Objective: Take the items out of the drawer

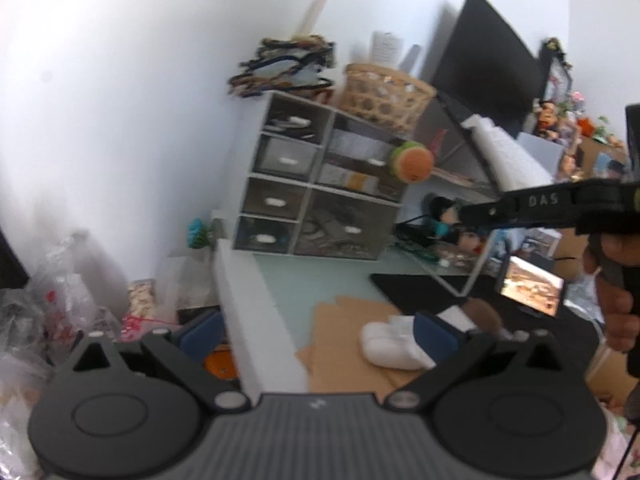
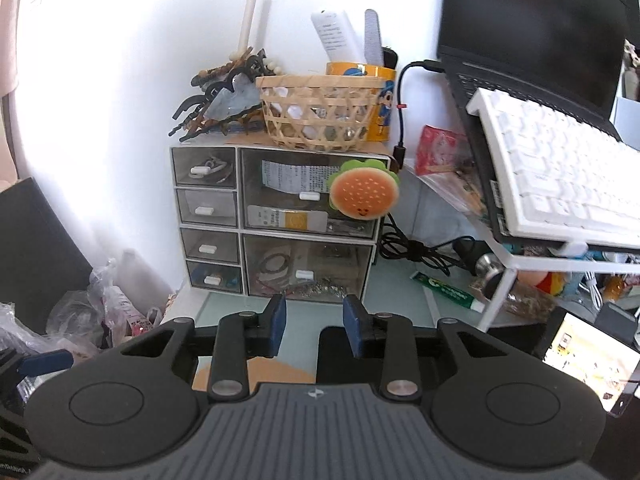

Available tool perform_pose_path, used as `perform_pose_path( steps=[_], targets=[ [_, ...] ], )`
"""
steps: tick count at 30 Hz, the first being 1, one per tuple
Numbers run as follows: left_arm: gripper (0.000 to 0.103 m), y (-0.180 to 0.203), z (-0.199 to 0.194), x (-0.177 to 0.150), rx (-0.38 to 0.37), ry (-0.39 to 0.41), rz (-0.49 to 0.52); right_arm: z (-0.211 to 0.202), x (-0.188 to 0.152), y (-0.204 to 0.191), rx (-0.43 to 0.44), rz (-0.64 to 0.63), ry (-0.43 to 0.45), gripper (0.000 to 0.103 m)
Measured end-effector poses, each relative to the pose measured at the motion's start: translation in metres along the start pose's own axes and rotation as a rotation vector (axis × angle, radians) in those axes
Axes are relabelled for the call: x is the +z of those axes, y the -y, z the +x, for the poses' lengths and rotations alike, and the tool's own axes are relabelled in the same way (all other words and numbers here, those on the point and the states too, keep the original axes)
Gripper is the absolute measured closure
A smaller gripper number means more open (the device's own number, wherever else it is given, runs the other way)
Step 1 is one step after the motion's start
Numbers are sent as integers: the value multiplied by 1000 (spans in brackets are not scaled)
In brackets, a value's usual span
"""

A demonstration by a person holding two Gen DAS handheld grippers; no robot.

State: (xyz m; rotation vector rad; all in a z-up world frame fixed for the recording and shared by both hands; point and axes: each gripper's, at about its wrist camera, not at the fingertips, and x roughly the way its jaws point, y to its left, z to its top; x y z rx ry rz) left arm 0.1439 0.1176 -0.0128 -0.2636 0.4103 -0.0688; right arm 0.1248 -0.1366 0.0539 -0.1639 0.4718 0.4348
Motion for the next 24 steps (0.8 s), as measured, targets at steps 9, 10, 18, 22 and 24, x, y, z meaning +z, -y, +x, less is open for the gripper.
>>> perform_pose_path(
  steps=[9, 10, 18, 22, 24],
  targets=[
    [0, 22, -6, 4, -2, 7, 39, -29, -17, 16, 44, 45, 34, 53],
    [0, 25, -6, 4, 1, 7, 45, -32, -19, 18, 51, 49, 37, 52],
    [0, 45, -6, 4, 20, -15, 102, -54, -41, 34, 112, 84, 69, 41],
    [0, 54, -5, 7, 36, -17, 124, -59, -53, 43, 127, 97, 75, 38],
    [0, 59, -3, 7, 33, -26, 135, -61, -59, 48, 132, 103, 77, 36]
  ],
)
